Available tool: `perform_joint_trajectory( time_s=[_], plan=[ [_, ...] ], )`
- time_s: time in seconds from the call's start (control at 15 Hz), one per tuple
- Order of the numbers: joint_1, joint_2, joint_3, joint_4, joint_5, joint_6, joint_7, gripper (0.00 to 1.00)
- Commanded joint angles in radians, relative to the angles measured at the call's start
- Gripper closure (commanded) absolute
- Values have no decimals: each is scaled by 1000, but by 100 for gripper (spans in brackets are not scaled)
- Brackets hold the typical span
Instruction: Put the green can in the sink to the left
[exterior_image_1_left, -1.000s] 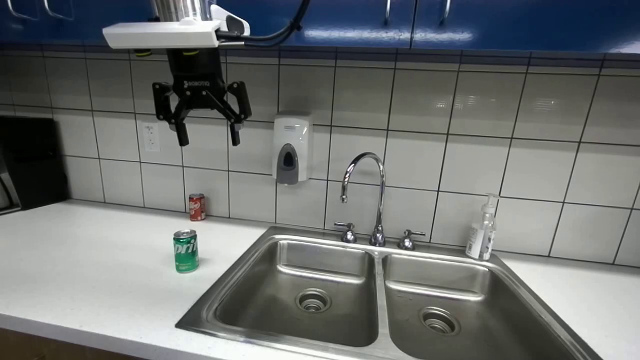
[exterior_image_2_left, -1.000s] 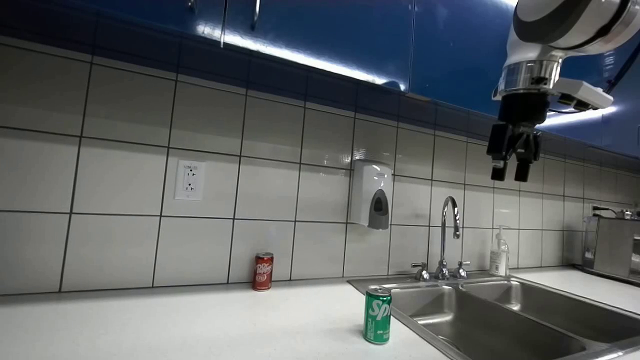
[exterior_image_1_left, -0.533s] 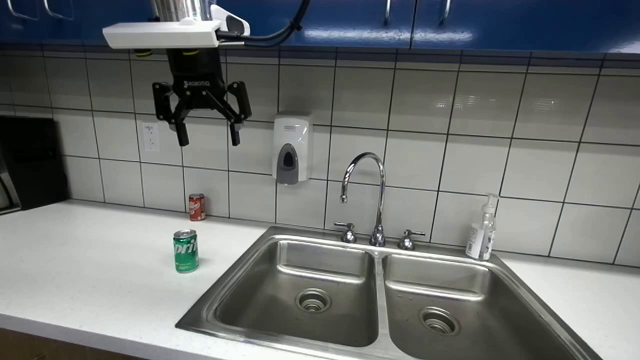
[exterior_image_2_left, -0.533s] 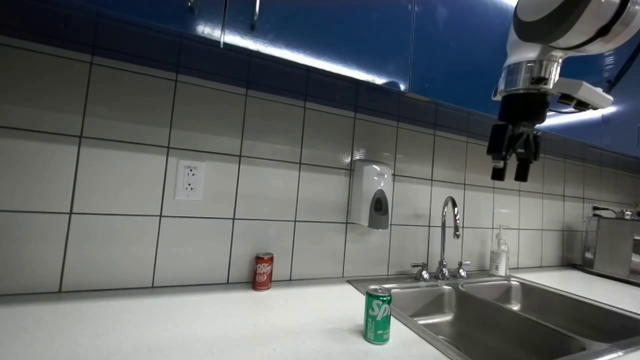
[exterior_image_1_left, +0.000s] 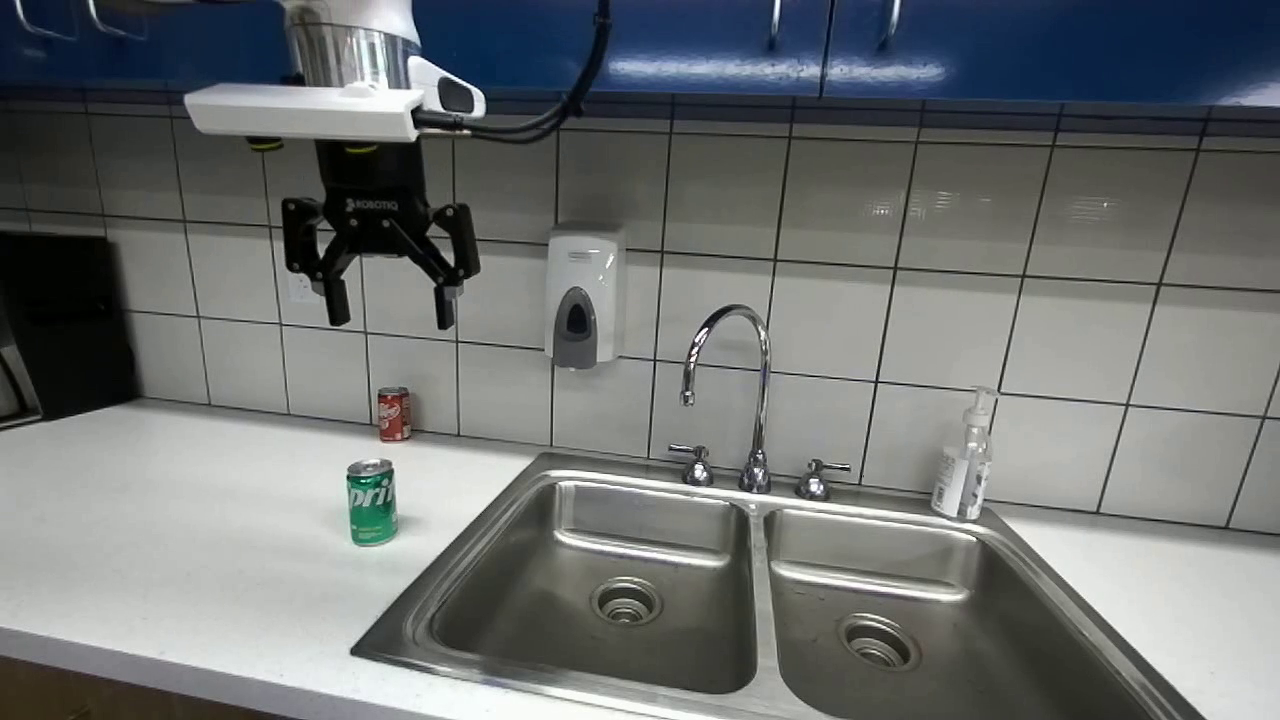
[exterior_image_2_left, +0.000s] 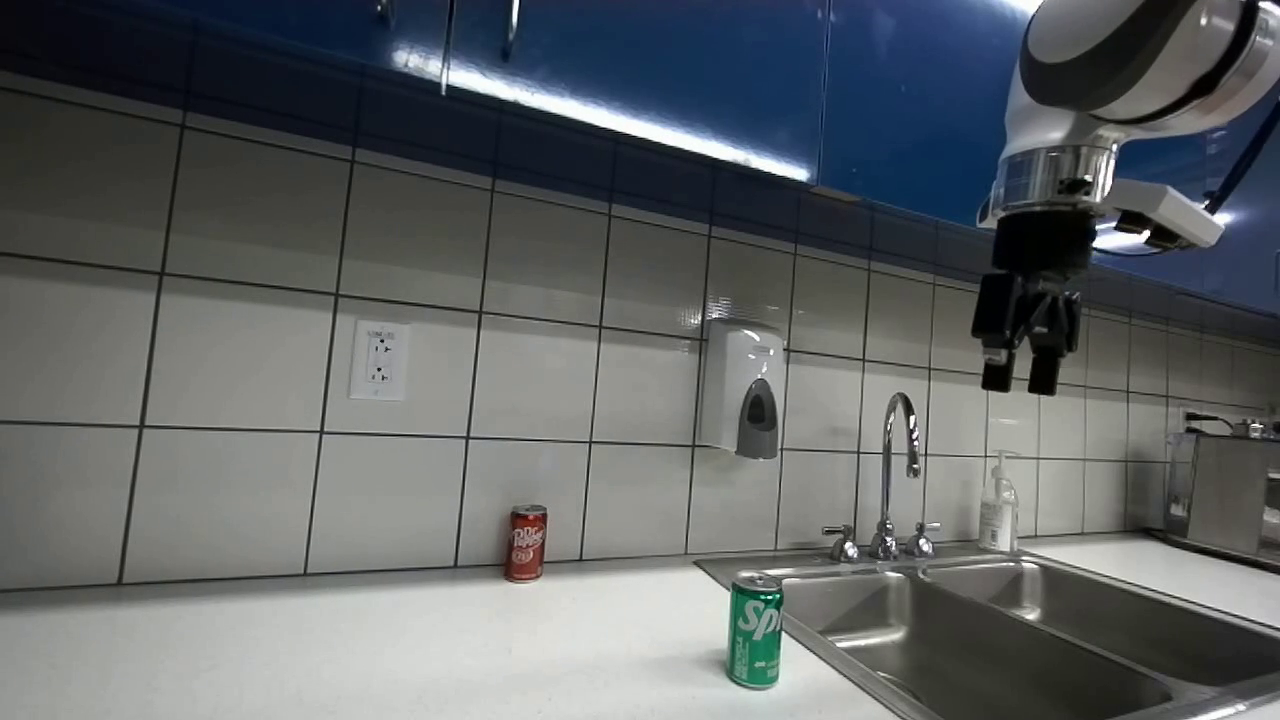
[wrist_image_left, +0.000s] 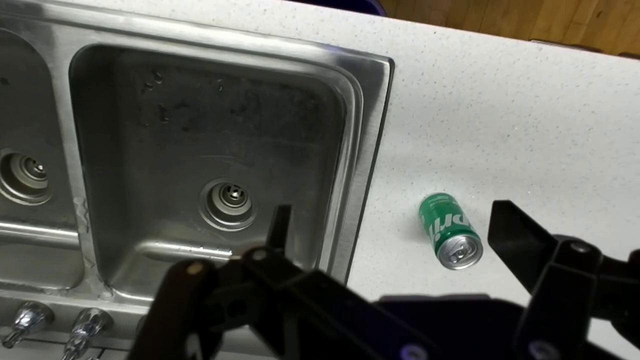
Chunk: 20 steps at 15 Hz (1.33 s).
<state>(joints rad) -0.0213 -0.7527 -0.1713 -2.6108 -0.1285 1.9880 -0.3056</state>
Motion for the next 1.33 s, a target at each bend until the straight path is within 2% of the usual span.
perform_joint_trajectory(
  time_s=[0.0, 0.6, 0.73, 1.27],
  plan=[
    [13, -27, -3, -79, 23, 47, -18, 0],
    [76, 59, -22, -200, 51, 286, -91, 0],
    [105, 131, -27, -170, 77, 332, -114, 0],
    [192, 315, -16, -175, 169, 537, -186, 0]
  ],
)
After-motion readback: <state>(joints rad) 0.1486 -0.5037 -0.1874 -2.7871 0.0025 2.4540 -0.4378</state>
